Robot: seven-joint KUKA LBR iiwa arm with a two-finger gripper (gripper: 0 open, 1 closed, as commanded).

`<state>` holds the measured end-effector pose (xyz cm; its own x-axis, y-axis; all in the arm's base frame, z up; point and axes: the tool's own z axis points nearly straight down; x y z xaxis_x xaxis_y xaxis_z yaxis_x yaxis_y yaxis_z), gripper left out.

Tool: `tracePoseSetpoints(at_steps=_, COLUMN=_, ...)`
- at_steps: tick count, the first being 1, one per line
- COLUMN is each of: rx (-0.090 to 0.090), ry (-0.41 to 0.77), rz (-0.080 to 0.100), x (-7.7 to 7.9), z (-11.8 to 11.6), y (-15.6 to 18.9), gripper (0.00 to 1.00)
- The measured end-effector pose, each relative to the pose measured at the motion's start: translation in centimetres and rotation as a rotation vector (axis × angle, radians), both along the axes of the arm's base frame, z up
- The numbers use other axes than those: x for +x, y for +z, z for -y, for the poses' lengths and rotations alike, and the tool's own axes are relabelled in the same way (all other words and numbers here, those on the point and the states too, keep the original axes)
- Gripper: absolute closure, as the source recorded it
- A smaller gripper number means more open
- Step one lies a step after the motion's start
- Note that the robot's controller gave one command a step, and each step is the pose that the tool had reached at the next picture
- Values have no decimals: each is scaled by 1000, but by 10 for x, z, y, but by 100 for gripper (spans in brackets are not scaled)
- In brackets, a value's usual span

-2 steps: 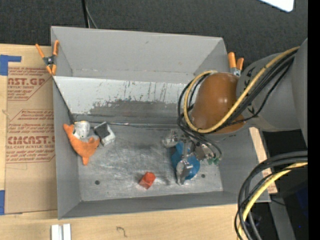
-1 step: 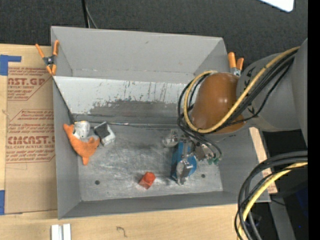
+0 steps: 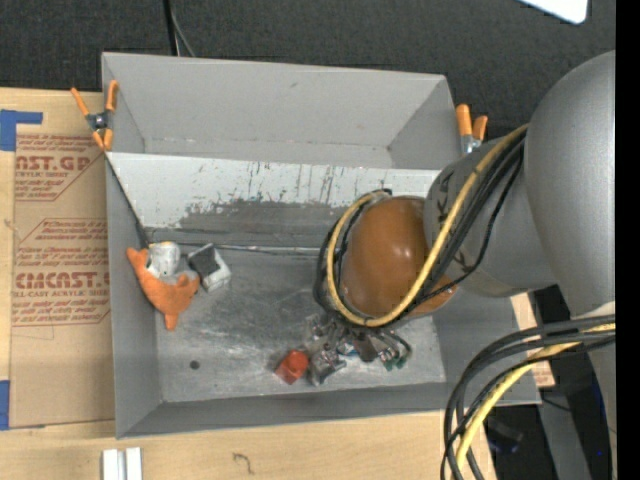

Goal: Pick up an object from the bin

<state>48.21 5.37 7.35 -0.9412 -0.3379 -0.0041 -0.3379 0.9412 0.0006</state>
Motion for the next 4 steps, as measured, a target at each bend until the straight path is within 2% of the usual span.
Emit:
tracePoseSetpoints(at_steps=1, rx=0, ry=0, rz=0, x=0, z=0, y=0, gripper=100)
tracePoseSetpoints(at_steps=2, rx=-1, ry=2, rz=-1, x=2, z=-4, y=145, gripper=100)
tracePoseSetpoints(at_steps=3, rx=-1, ry=2, rz=-2, x=1, z=-4, y=145, gripper=100)
tracePoseSetpoints(at_steps=4, rx=-1, ry=102, rz=-1, x=1, z=35, y=121, gripper=100)
